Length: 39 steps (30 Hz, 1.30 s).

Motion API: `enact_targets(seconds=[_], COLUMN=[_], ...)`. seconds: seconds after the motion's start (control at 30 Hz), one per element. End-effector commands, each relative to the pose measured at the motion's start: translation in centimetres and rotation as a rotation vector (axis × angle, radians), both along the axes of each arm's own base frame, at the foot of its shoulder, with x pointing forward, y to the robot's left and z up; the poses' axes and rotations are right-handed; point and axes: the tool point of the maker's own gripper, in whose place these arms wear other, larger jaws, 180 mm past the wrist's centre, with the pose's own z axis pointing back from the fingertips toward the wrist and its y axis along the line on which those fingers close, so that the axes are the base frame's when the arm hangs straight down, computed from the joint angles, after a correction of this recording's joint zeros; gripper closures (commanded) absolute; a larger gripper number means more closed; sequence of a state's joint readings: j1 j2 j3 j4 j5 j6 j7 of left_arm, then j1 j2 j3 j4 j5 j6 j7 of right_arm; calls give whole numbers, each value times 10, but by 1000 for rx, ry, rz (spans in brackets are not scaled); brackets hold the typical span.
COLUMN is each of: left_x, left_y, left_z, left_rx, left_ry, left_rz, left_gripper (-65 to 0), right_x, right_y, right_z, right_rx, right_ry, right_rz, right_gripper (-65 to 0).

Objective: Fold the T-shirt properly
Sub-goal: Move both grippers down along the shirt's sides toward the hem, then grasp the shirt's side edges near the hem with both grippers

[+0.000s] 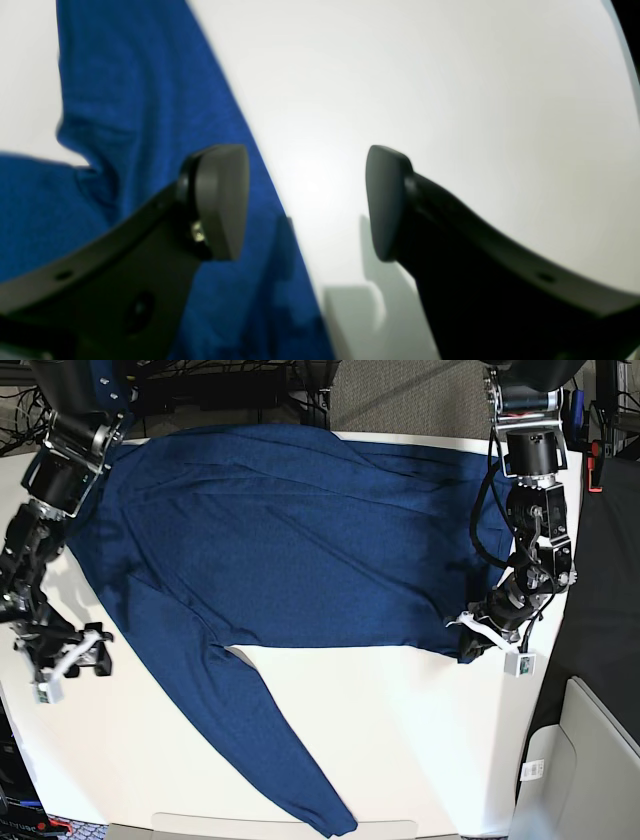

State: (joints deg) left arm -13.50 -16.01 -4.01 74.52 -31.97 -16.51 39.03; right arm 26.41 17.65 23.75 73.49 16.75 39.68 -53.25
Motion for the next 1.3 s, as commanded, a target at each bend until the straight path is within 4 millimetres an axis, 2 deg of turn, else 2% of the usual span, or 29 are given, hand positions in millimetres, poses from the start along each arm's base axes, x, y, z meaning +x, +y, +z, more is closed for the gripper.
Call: enact_targets(seconds=[0.0,0.07,0.17,0.37,0.5,0.73,1.0,1.1,1.17,1.27], left_x=[6,1,-10,-25,-34,-45,-45,-45,-45,-45], left_y=[4,1,-2,14,21,21,21,21,21,21], left_z=[18,23,26,45,53,43,43,43,43,43], left_rx=[15,25,41,59,76,78,78,78,78,78], left_ry=[-54,-72,-72,-85,-99,-73,-73,-73,-73,-73], left_rz=[-5,-16,-33,4,20,18,18,18,18,18], left_gripper=[0,0,0,0,0,0,0,0,0,0], right_x=[13,19,28,43,46,43,32,27,26,20], right_y=[-4,6,7,14,19,28,39,52,60,72], right_z=[25,17,13,3,-16,-49,-80,-90,-93,-103], right_rx=[-31,-52,-69,-94,-100,-88,-35,-15,-7,9], right_ry=[-64,-35,-8,35,76,129,201,218,226,241], right_rz=[6,19,12,14,21,39,52,67,80,94], right_gripper=[-367,-367,-367,-367,-367,-367,-367,-366,-334,-196])
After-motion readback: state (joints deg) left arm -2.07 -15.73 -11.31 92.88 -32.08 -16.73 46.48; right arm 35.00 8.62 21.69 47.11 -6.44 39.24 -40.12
